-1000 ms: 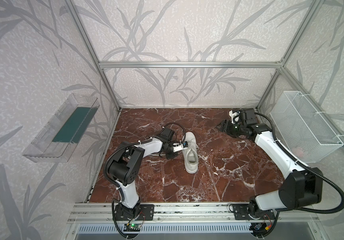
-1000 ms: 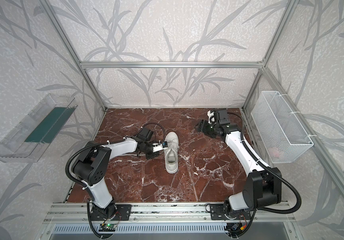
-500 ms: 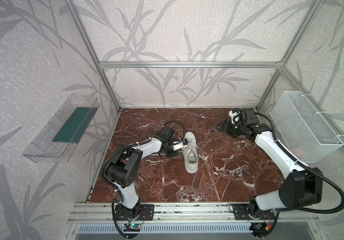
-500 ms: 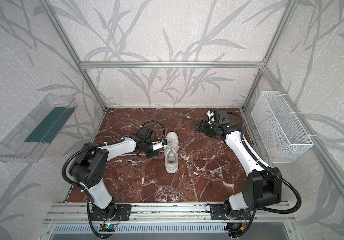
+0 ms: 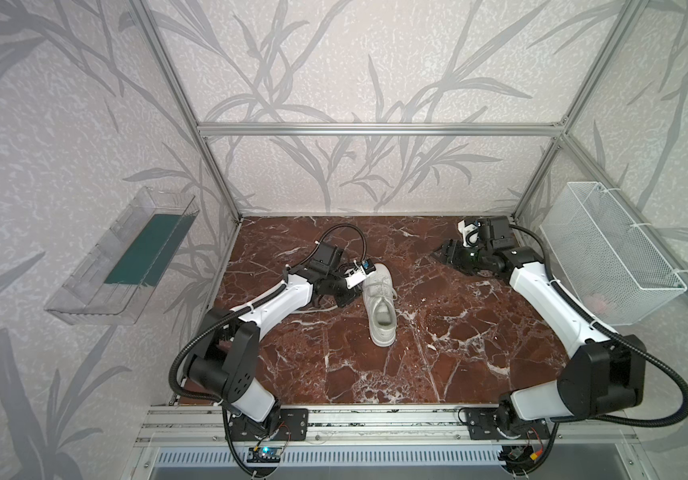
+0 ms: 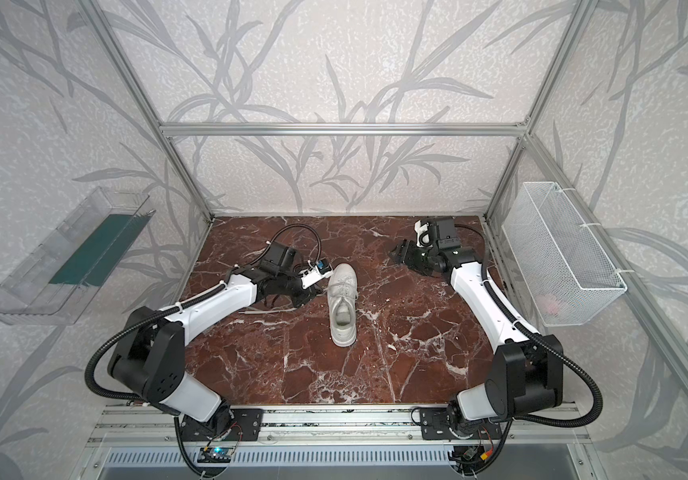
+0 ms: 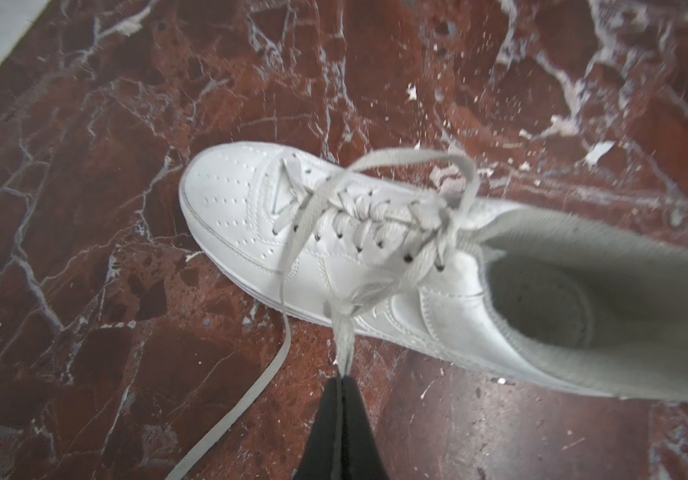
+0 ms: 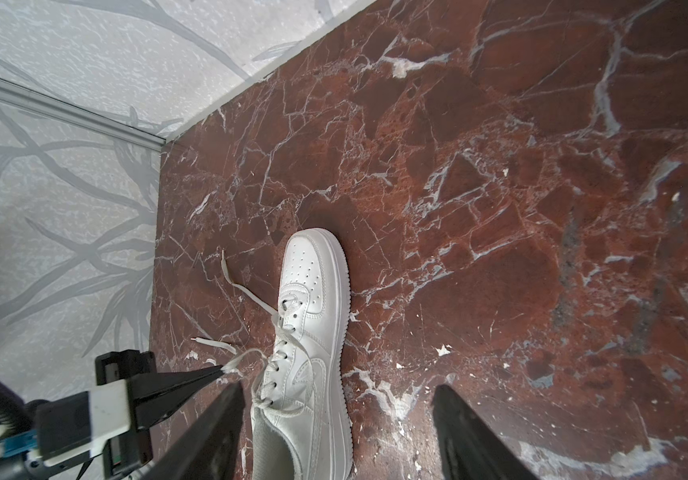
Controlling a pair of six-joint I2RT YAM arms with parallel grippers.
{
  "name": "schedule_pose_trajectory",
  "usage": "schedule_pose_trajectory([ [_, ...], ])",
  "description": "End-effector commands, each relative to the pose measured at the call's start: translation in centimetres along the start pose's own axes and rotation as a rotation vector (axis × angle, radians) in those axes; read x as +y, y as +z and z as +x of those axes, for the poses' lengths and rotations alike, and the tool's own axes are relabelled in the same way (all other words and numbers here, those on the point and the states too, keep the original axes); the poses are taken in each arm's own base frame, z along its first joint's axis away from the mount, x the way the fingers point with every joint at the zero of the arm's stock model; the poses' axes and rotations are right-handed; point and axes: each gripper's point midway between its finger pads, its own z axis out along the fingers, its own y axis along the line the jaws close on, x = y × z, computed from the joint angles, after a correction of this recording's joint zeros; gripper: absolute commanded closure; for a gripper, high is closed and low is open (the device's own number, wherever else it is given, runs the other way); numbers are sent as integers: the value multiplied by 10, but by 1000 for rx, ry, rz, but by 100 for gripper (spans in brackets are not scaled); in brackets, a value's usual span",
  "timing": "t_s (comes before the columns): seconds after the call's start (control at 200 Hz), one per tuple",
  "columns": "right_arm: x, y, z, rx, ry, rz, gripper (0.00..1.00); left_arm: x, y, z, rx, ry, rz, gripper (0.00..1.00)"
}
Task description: Tie the shoes
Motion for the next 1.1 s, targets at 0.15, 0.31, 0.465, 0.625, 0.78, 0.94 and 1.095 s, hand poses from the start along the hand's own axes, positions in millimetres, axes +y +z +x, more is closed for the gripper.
schedule_pose_trajectory([
  [0.15,3,-3,0,-5,-7,-30,28,12,-23,-58,-164,-309,-3,100],
  [0.31,3,-2,0,-4,-10,-33,28,20,-15,-64,-106,-503,5,100],
  [0.465,1,3,1,3,-8,-34,28,15,-3,-72,-74,-531,24,100],
  [0.625,0,9,0,15,-2,-38,28,11,11,-81,-80,-558,37,100],
  [0.78,0,12,-1,17,-2,-40,28,9,25,-81,-59,-627,49,100],
  [0.94,-1,13,0,20,0,-40,28,13,37,-85,-52,-656,34,100],
  [1.095,-1,14,0,22,-2,-40,28,22,39,-89,-46,-636,-3,100],
])
